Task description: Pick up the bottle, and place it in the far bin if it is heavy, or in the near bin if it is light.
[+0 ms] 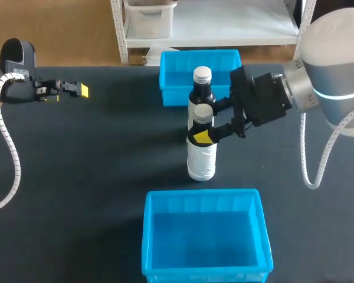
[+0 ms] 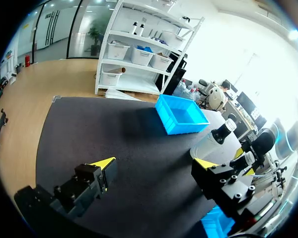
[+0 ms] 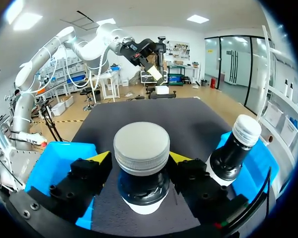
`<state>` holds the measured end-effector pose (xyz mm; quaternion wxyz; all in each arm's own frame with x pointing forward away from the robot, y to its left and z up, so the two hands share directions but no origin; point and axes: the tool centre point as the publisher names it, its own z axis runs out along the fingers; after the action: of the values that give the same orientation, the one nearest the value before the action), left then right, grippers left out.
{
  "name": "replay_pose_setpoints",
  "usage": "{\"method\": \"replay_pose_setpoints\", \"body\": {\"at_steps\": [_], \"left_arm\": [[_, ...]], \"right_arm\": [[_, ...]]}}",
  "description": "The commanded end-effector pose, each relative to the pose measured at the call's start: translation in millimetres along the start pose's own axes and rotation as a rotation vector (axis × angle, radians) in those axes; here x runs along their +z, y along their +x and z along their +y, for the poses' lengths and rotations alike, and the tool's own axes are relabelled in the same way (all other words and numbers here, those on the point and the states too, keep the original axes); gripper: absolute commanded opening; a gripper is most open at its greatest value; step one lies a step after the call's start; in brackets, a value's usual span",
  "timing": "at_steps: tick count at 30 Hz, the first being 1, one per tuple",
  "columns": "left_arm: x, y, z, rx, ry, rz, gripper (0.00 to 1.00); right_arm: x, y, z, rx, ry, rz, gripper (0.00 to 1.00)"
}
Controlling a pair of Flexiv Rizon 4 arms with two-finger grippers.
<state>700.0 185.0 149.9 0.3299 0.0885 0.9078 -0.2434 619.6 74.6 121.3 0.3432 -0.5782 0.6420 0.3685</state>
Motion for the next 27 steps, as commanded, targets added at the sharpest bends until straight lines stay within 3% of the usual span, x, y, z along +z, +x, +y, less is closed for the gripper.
{"method": "replay_pose_setpoints", "body": {"at_steps": [1, 4, 8, 11, 14, 15, 27], "left_arm": [[0.0, 0.0, 0.0, 0.000, 0.000, 0.000, 1.00], [0.0, 0.0, 0.0, 0.000, 0.000, 0.000, 1.00], [0.0, 0.0, 0.0, 0.000, 0.000, 0.000, 1.00], [0.0, 0.0, 0.0, 0.000, 0.000, 0.000, 1.00], [0.0, 0.0, 0.0, 0.000, 0.000, 0.000, 1.00], [0.0, 0.0, 0.0, 0.000, 0.000, 0.000, 1.00], [0.0, 0.0, 0.0, 0.000, 0.000, 0.000, 1.00]], "right_arm": [[-0.7, 0.7, 0.5, 0.000, 0.001, -0.003, 0.68], [-0.5, 0.7, 0.7, -0.001, -0.001, -0.004, 0.61], [0.4, 0.4, 1.6, -0.002, -0.003, -0.004, 0.65], [0.6, 0.4, 1.8, -0.002, -0.004, -0.004, 0.62], [0.6, 0.4, 1.8, -0.002, -0.004, -0.004, 0.56], [0.6, 0.5, 1.8, -0.003, -0.004, -0.003, 0.49], [0.6, 1.1, -0.3, 0.000, 0.001, -0.003, 0.40]]}}
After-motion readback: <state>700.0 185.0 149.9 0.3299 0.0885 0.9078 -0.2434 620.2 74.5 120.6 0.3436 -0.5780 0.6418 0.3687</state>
